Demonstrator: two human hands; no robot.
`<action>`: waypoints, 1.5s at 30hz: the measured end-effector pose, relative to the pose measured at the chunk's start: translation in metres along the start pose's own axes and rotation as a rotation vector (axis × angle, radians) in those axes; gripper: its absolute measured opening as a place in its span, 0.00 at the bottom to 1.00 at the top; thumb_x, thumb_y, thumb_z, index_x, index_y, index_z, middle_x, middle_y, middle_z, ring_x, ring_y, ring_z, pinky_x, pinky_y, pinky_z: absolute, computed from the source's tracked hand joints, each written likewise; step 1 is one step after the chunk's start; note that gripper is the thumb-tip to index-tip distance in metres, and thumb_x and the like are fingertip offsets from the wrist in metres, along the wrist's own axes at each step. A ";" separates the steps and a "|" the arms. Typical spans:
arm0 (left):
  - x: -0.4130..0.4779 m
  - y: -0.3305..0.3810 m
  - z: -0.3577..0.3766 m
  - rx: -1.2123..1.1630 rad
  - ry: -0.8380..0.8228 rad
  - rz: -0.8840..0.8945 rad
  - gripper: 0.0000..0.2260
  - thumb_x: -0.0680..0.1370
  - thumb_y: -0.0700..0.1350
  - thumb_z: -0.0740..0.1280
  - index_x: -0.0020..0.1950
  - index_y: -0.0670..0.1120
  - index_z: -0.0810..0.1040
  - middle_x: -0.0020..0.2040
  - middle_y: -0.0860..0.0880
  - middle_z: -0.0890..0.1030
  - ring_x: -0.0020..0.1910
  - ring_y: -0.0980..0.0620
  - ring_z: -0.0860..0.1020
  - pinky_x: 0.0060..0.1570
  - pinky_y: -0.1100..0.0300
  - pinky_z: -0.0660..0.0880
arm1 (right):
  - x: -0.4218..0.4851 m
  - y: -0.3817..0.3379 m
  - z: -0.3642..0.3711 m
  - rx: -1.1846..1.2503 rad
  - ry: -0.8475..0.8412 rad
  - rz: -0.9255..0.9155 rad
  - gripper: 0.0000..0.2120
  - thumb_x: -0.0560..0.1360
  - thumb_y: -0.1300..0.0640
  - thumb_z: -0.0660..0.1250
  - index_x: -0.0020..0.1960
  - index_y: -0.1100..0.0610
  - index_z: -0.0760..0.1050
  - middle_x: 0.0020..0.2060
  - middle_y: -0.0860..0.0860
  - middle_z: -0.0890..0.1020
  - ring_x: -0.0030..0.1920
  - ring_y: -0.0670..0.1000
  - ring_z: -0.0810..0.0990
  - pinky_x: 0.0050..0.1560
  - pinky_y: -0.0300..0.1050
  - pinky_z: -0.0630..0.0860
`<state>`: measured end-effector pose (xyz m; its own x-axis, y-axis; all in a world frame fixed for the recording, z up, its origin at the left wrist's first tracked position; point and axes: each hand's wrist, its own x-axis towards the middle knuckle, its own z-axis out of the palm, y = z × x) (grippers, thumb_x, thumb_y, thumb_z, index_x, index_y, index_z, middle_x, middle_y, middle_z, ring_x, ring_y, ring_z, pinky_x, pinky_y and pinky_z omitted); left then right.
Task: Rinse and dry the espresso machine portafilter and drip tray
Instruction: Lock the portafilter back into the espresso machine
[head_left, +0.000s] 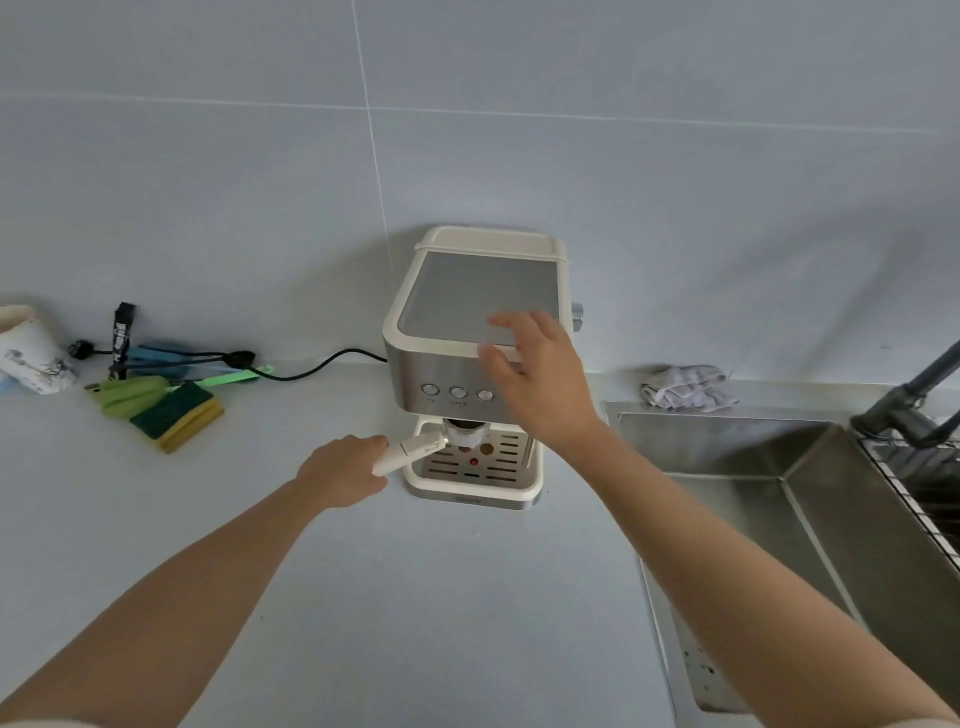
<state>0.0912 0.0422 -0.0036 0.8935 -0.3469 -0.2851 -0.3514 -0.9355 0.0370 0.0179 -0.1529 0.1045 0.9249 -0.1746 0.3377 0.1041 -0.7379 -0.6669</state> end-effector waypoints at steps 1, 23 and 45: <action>0.001 -0.001 -0.001 0.008 -0.002 0.012 0.15 0.77 0.48 0.62 0.60 0.42 0.69 0.56 0.43 0.77 0.54 0.42 0.77 0.48 0.56 0.71 | 0.009 0.001 -0.001 -0.147 0.030 -0.044 0.20 0.77 0.51 0.57 0.66 0.58 0.70 0.63 0.56 0.72 0.62 0.56 0.69 0.61 0.48 0.67; 0.046 -0.031 -0.014 -0.040 -0.016 0.179 0.07 0.74 0.44 0.63 0.45 0.46 0.64 0.40 0.48 0.71 0.40 0.46 0.71 0.39 0.59 0.65 | 0.046 0.033 0.023 -0.619 -0.059 0.153 0.41 0.65 0.35 0.34 0.61 0.59 0.67 0.60 0.59 0.71 0.65 0.59 0.64 0.64 0.52 0.64; 0.072 -0.017 -0.018 -0.142 0.044 0.216 0.13 0.76 0.43 0.61 0.60 0.46 0.72 0.49 0.44 0.79 0.42 0.47 0.71 0.41 0.59 0.66 | 0.045 0.036 0.026 -0.652 0.000 0.100 0.37 0.67 0.36 0.37 0.58 0.58 0.68 0.54 0.55 0.72 0.60 0.57 0.66 0.60 0.49 0.66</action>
<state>0.1662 0.0319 -0.0071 0.8143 -0.5395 -0.2143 -0.4956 -0.8383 0.2273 0.0730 -0.1708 0.0786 0.9186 -0.2630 0.2950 -0.2251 -0.9617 -0.1563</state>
